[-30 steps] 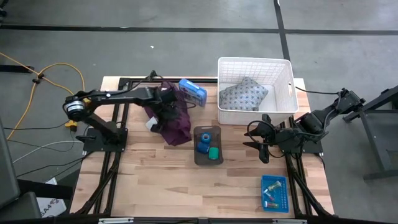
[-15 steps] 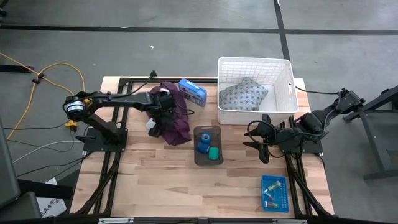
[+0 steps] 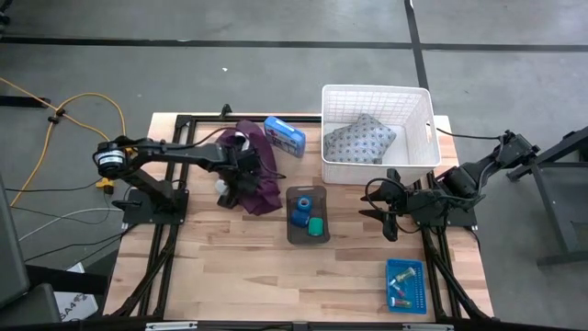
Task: Pick & Place Medicine items
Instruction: Put the violet patient gown into the white laundry bin
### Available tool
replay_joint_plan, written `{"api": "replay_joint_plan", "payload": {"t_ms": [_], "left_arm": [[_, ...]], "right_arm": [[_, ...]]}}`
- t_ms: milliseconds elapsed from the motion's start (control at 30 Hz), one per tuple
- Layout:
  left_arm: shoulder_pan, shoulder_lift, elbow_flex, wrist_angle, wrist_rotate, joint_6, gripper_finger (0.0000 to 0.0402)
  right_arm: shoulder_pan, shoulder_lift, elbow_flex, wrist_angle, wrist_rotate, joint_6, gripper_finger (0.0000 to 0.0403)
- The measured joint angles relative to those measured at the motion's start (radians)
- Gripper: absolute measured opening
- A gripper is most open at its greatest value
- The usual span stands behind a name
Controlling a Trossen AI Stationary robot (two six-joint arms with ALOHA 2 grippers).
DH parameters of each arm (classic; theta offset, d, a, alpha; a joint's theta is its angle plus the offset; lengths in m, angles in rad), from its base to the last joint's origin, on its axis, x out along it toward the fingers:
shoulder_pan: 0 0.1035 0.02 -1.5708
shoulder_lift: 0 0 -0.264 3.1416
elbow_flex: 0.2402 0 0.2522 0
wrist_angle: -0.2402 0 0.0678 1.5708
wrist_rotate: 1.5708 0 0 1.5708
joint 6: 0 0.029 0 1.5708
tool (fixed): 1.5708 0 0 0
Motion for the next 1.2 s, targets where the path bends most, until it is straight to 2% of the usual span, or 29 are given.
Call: {"api": "replay_joint_plan", "payload": {"t_ms": [167, 467, 1033, 1200], "left_arm": [[-0.022, 0.0, -0.021, 0.037, -0.021, 0.001, 0.0391], [-0.022, 0.0, -0.104, 0.212, -0.064, 0.001, 0.0391], [-0.02, 0.001, -0.113, 0.266, -0.066, -0.031, 0.0383], [-0.021, 0.001, -0.113, 0.27, -0.134, -0.07, 0.0383]], "right_arm": [[0.0, 0.0, 0.0, 0.0, 0.0, 0.0, 0.016], [0.0, 0.0, 0.0, 0.0, 0.0, 0.0, 0.016], [0.0, 0.0, 0.0, 0.0, 0.0, 0.0, 0.016], [0.0, 0.0, 0.0, 0.0, 0.0, 0.0, 0.016]]}}
